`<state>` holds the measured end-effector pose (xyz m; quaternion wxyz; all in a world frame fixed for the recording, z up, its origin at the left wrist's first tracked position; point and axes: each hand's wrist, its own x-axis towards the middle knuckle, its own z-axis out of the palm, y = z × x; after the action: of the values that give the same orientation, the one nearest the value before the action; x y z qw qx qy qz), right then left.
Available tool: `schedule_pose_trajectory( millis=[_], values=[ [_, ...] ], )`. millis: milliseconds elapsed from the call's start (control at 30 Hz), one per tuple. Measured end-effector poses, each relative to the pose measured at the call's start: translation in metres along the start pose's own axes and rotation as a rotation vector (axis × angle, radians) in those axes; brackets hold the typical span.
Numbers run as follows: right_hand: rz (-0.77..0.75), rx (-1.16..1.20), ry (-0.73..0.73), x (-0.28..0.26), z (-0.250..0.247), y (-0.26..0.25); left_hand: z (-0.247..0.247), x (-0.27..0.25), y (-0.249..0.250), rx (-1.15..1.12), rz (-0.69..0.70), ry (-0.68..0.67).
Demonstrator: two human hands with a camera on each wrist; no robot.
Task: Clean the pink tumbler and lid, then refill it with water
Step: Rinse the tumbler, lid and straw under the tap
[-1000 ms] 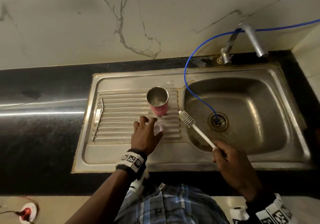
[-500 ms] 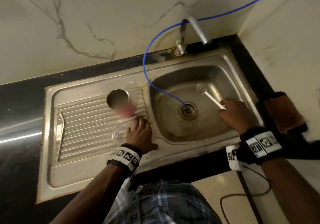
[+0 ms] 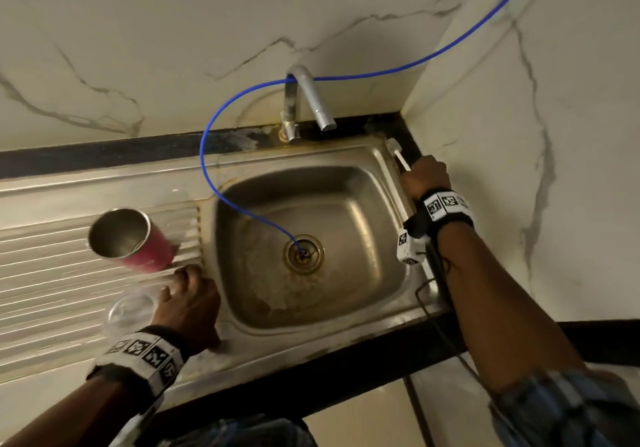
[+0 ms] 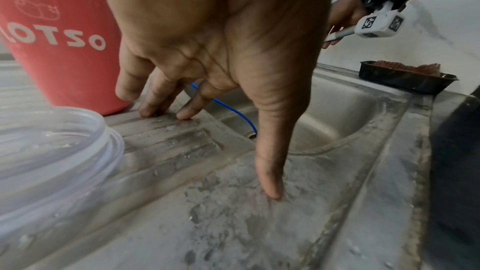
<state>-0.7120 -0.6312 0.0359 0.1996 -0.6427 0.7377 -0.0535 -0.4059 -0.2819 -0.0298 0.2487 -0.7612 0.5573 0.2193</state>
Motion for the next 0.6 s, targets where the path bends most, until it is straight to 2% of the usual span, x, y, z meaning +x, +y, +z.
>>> schedule_pose_trajectory(
  millis=[267,467,600],
  values=[
    [-0.081,-0.194,0.005,0.064,0.006,0.002,-0.002,-0.005,0.003,-0.078,0.016,0.015],
    [-0.09,-0.314,-0.028,0.075,0.015,0.011,-0.004,-0.007,0.007,-0.049,0.004,0.026],
    [-0.086,-0.309,-0.037,0.074,0.021,0.017,-0.005,-0.007,0.008,-0.041,0.005,0.03]
  ],
)
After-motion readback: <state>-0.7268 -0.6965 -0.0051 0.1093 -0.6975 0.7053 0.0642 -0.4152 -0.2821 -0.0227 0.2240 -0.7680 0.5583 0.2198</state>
